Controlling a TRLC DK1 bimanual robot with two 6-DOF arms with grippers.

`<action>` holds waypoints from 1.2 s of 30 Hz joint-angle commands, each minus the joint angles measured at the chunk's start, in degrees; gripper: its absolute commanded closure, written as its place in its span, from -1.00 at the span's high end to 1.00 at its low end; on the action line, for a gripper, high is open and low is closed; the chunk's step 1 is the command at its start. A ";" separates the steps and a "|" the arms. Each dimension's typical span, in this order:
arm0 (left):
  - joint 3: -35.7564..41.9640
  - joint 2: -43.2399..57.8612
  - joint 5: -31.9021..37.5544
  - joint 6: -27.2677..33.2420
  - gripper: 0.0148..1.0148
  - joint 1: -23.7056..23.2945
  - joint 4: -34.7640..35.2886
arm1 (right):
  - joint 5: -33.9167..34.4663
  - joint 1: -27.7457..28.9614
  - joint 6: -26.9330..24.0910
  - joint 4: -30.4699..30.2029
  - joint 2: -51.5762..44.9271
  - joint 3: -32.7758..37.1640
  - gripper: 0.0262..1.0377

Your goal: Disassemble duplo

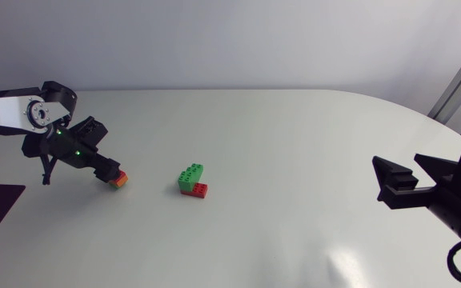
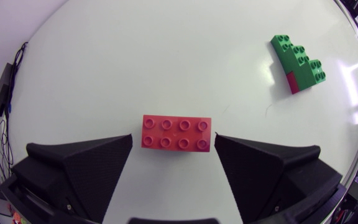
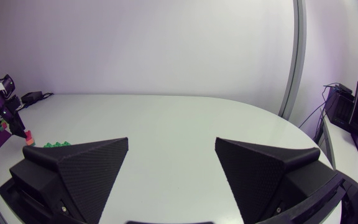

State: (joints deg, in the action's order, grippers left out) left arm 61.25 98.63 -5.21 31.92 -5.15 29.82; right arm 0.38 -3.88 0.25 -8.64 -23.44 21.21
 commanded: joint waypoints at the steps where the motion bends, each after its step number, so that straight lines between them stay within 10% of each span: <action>1: 1.24 1.74 -0.32 1.21 0.84 -0.21 0.50 | 0.06 -0.51 1.15 0.21 -0.20 -1.26 0.93; 15: 1.59 6.31 -0.41 0.69 0.84 0.93 0.50 | 0.06 -0.51 1.15 -0.06 0.94 -1.96 0.93; 18: 2.20 6.84 -0.50 0.16 0.34 1.02 0.41 | 0.06 -0.51 1.15 -0.50 1.64 -1.96 0.93; 26: 1.85 5.08 -7.00 -0.63 -0.05 0.40 -0.12 | 0.06 -1.57 1.24 -2.69 4.02 -1.52 0.93; 36: 0.80 -10.48 -24.32 1.21 -0.07 1.46 5.51 | -11.63 -1.13 12.58 -17.90 -8.20 17.99 0.92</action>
State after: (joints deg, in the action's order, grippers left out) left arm 61.65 91.81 -27.00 31.83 -4.34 34.13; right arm -10.02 -5.61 8.84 -25.36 -27.79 34.98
